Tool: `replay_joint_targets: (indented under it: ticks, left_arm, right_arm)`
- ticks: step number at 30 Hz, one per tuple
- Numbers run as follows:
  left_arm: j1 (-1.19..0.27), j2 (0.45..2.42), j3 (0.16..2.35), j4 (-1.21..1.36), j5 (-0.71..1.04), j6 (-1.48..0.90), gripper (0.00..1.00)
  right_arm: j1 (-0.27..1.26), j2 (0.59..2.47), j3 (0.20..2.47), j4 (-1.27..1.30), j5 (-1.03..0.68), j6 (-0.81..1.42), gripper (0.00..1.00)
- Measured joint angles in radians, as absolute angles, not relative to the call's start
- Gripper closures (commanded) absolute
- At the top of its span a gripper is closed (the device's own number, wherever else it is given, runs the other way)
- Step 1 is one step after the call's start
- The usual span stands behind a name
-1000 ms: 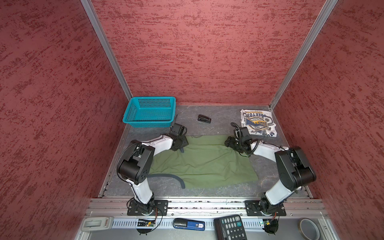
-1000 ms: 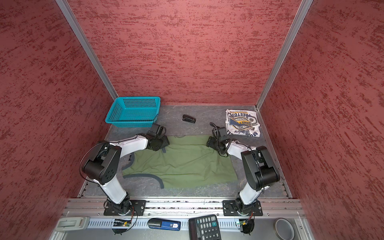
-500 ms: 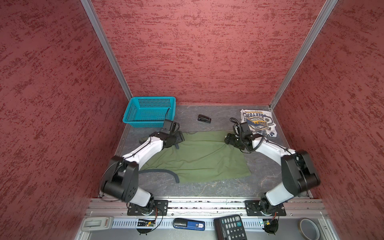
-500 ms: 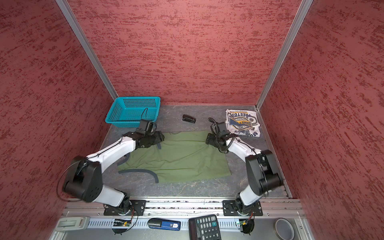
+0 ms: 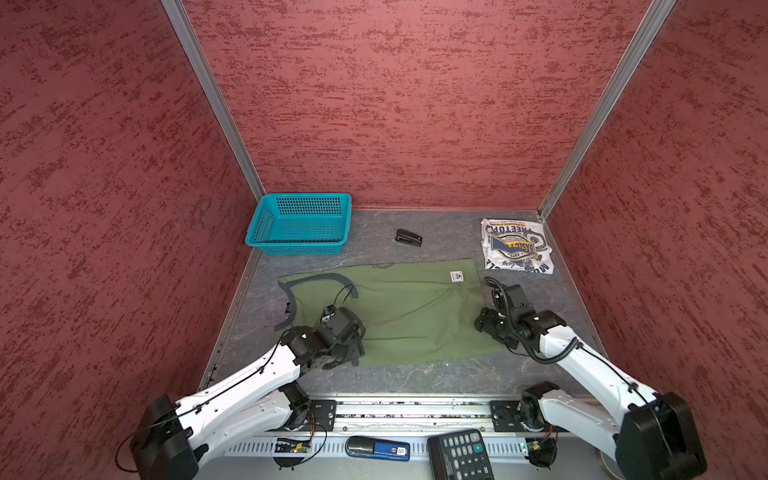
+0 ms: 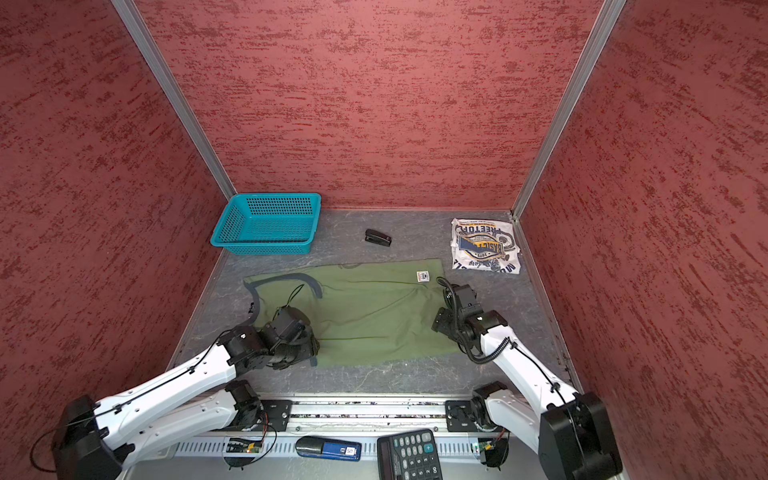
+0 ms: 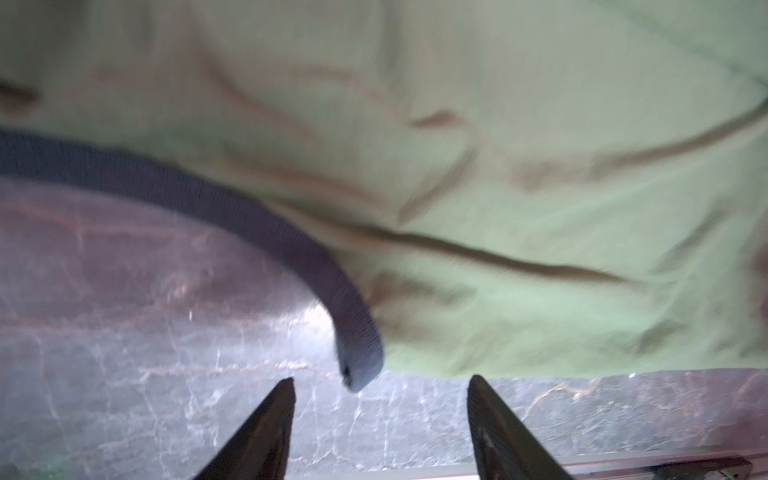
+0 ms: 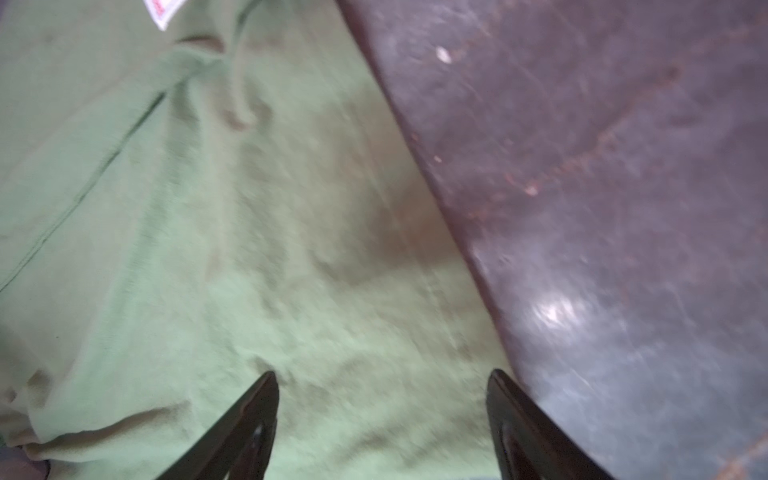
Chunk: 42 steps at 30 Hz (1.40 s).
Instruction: Fold and stack the tank tops
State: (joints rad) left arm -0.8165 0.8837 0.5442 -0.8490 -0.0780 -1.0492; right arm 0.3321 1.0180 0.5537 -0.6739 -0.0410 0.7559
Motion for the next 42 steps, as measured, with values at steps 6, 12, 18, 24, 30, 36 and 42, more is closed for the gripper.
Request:
replay_joint_targets:
  ticks: [6, 12, 18, 24, 30, 36, 42]
  left_arm:
    - [-0.897, 0.922, 0.462, -0.807, -0.089, -1.176, 0.50]
    - [-0.916, 0.972, 0.433, -0.738, -0.113, -1.232, 0.55]
    - [-0.916, 0.995, 0.422, -0.686, -0.134, -1.251, 0.60]
    - [-0.916, 1.008, 0.422, -0.668, -0.141, -1.253, 0.65]
    - [-0.915, 1.019, 0.422, -0.651, -0.140, -1.258, 0.73]
    - [-0.916, 1.021, 0.422, -0.647, -0.136, -1.260, 0.80]
    - [-0.916, 1.000, 0.424, -0.655, -0.137, -1.261, 0.86]
  right_arm:
    - [0.332, 0.920, 0.471, -0.702, -0.028, 0.851, 0.26]
    - [0.332, 0.883, 0.411, -0.701, -0.014, 0.908, 0.36]
    - [0.332, 0.888, 0.399, -0.702, 0.002, 0.931, 0.43]
    - [0.332, 0.843, 0.399, -0.727, 0.013, 0.957, 0.41]
    - [0.342, 0.819, 0.399, -0.764, 0.011, 0.984, 0.41]
    - [0.358, 0.819, 0.398, -0.764, 0.004, 1.007, 0.60]
    - [0.360, 0.840, 0.397, -0.751, 0.005, 1.005, 0.84]
